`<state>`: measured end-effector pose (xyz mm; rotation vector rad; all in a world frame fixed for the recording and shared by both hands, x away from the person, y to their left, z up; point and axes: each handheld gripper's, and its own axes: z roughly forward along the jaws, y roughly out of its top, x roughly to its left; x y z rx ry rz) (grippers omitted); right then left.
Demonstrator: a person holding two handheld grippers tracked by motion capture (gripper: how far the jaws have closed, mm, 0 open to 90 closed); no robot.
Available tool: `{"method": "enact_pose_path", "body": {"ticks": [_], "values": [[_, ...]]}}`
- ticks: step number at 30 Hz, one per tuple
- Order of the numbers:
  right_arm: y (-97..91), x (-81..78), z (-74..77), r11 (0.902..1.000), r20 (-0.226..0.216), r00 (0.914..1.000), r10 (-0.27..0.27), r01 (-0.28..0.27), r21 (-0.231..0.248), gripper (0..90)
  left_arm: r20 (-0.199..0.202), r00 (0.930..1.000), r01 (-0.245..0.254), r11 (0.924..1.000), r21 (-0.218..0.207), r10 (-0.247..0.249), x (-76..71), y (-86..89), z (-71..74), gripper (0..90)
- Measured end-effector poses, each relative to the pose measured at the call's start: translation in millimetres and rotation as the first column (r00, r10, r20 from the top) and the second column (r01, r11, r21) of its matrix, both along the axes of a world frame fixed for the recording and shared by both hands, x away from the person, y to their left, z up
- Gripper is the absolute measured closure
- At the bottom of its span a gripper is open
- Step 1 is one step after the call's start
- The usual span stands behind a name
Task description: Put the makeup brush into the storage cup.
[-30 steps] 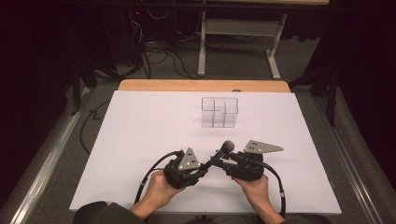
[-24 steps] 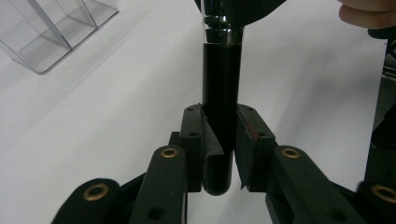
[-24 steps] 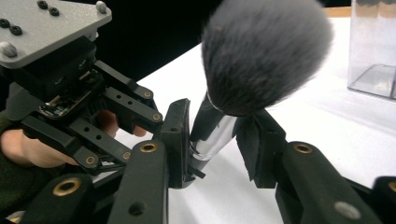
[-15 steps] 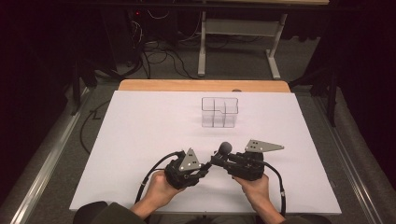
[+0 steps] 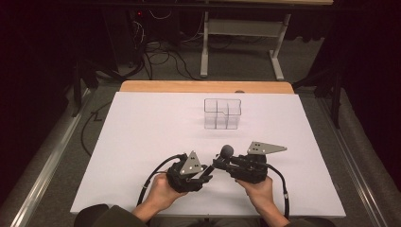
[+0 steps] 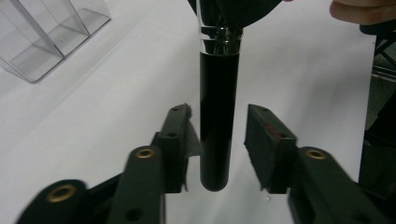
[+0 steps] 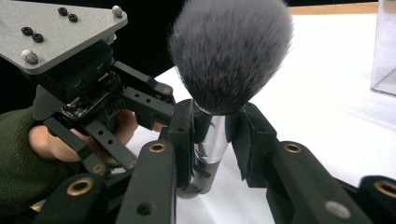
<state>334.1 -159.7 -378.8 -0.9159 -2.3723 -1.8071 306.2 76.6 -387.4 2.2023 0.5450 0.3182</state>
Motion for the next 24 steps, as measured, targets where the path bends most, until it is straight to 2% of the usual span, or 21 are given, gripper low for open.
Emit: {"method": "enact_pose_path", "body": {"ticks": [3,8,11,17,20,24], "values": [[-0.9,1.0,0.8,0.9998,0.008,1.0000,0.001,-0.001,-0.018,72.4,-0.003,1.0000,0.001,1.0000,0.008,-0.001,0.7,0.0,-0.6,48.8],[-4.9,2.1,3.9,0.9994,0.019,0.9997,-0.013,0.013,-0.033,72.4,-0.011,0.9999,0.000,0.9999,-0.016,0.000,0.0,2.7,1.0,42.1],[-5.4,1.6,5.6,0.9991,0.027,0.9995,-0.013,0.014,-0.040,72.4,-0.020,0.9998,-0.009,0.9996,-0.026,0.009,-0.1,4.7,2.9,41.0],[-7.9,0.3,9.1,0.9983,0.048,0.9986,-0.022,0.024,-0.052,72.4,-0.006,0.9994,-0.035,0.9988,-0.035,0.035,0.2,10.3,7.7,40.2],[-11.8,-0.7,11.2,0.9972,0.059,0.9977,-0.032,0.036,-0.065,72.4,-0.007,0.9988,-0.048,0.9968,-0.064,0.048,0.5,17.3,12.8,40.1],[-14.6,-0.7,12.6,0.9966,0.066,0.9971,-0.037,0.042,-0.070,72.4,-0.013,0.9981,-0.062,0.9951,-0.077,0.061,2.2,23.6,16.7,39.3]]}}
